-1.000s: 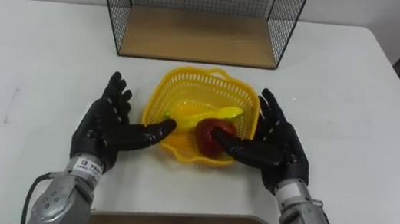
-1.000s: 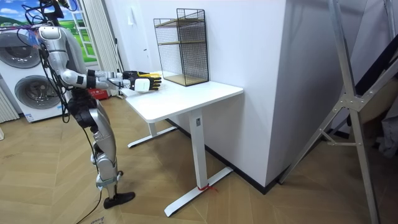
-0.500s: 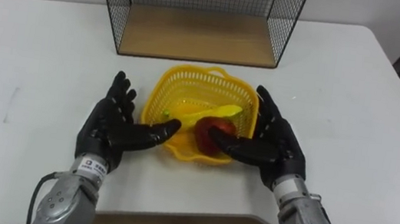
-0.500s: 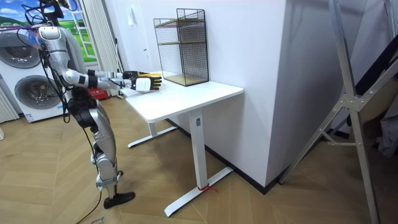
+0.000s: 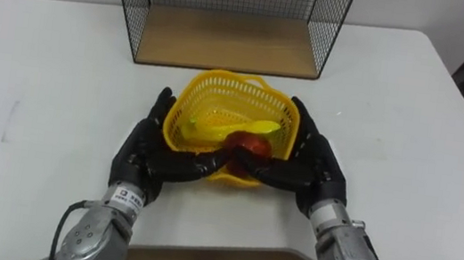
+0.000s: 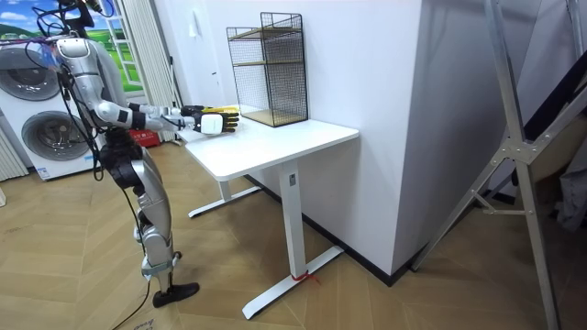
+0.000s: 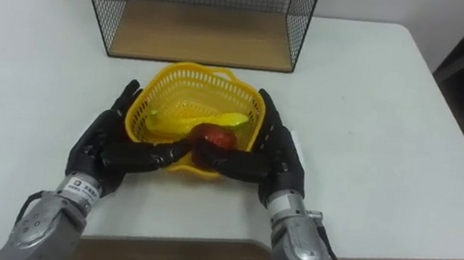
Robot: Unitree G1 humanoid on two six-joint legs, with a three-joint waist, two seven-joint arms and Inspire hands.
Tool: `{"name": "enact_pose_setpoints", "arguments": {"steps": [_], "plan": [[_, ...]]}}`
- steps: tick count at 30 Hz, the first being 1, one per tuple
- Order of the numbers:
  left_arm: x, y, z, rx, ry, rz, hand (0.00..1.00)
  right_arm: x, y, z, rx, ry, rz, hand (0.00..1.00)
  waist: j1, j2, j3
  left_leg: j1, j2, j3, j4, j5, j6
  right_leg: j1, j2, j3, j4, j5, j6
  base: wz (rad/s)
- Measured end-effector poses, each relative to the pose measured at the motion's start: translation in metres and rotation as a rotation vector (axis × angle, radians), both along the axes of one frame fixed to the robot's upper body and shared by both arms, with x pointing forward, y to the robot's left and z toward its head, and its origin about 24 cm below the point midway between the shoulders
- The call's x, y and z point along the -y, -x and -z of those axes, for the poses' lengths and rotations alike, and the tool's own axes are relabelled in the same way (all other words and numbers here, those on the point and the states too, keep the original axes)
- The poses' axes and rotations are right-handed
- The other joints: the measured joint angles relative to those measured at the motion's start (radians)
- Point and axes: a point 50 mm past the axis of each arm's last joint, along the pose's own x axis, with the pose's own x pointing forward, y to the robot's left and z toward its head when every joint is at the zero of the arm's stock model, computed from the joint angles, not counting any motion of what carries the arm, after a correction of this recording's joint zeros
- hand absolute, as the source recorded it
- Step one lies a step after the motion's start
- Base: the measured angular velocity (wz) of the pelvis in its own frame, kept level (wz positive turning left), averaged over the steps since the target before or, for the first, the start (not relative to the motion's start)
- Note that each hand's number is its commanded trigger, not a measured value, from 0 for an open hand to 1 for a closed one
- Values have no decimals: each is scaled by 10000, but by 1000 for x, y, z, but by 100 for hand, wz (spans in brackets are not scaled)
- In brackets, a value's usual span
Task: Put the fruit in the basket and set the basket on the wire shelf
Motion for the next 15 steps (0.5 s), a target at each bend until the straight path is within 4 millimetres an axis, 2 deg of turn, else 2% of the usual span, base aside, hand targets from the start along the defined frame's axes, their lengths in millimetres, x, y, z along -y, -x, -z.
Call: {"name": "enact_pose_setpoints", "arguments": {"steps": [11, 15], "plan": [[2, -1, -3, 110, 44, 103, 0, -2, -3, -3, 20, -171, 61, 0, -6, -29, -24, -147, 1, -27, 90, 0, 0, -86, -2, -7, 7, 2, -1, 0], [10, 0, -7, 226, 323, 363, 0, -1, -8, -7, -27, -712, 526, 0, 1, -20, -30, -250, 3, -28, 155, -1, -1, -156, -7, -16, 26, 4, -3, 0]]}}
